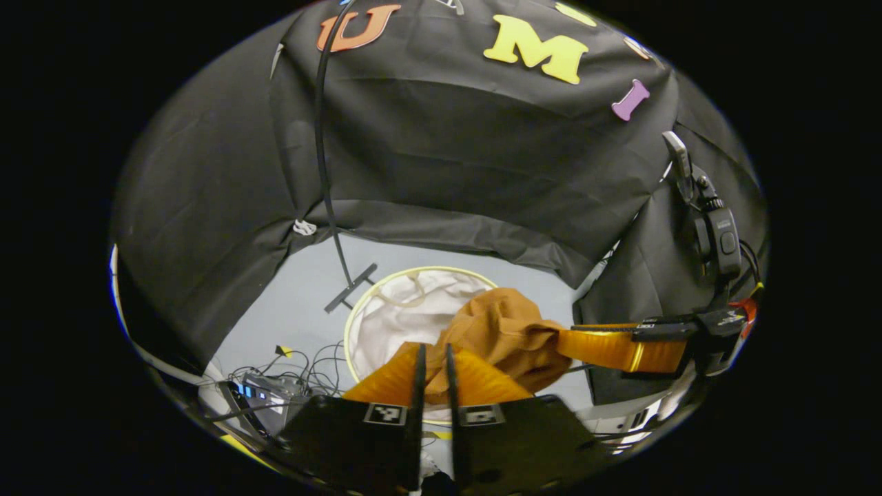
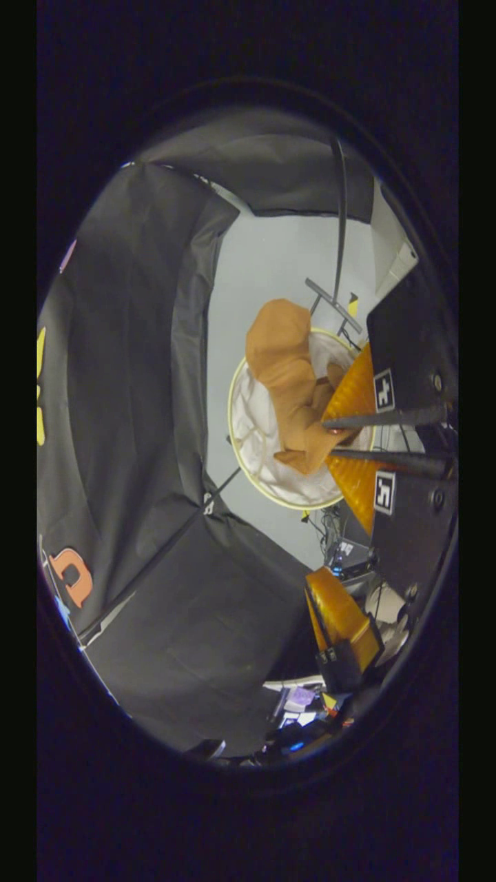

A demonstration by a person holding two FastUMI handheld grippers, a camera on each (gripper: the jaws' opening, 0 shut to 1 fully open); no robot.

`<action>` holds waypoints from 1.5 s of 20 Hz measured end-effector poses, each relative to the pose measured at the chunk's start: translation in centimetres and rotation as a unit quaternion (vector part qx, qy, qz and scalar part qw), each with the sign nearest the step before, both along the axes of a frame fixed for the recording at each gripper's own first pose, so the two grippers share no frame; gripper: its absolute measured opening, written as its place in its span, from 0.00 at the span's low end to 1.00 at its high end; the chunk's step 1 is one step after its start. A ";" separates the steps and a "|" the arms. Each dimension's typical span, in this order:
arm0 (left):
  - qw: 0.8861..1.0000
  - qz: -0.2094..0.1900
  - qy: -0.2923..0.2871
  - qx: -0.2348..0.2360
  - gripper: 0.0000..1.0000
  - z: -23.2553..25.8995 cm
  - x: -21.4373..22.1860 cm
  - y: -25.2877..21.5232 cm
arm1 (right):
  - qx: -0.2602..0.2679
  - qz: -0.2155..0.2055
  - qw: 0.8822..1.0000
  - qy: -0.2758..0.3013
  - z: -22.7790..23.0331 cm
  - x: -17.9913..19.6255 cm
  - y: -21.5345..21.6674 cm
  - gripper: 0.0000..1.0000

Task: Grasp the clothes on the hanger with both hands and then place them into the laundry hamper below.

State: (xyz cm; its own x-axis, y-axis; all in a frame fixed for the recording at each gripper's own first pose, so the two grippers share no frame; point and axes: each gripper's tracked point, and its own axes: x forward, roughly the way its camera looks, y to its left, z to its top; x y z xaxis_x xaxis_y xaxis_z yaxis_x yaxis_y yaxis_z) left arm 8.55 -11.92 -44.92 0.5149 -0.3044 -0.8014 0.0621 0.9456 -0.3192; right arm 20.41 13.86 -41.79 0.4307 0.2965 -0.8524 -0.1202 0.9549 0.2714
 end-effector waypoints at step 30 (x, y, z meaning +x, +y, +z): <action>0.895 0.082 -0.423 0.111 1.00 41.3 -7.8 13.6 | -0.040 -0.091 0.863 -0.496 46.6 -17.3 -7.6 1.00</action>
State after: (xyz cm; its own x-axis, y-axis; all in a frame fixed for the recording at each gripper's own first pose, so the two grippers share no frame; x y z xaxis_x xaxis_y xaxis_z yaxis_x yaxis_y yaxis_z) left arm 0.73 1.66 -3.59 0.9897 -0.0496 -0.1342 0.0465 0.9986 -0.0260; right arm 3.14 6.30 4.82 0.9932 0.1038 -0.0529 -0.1010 0.9934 0.0540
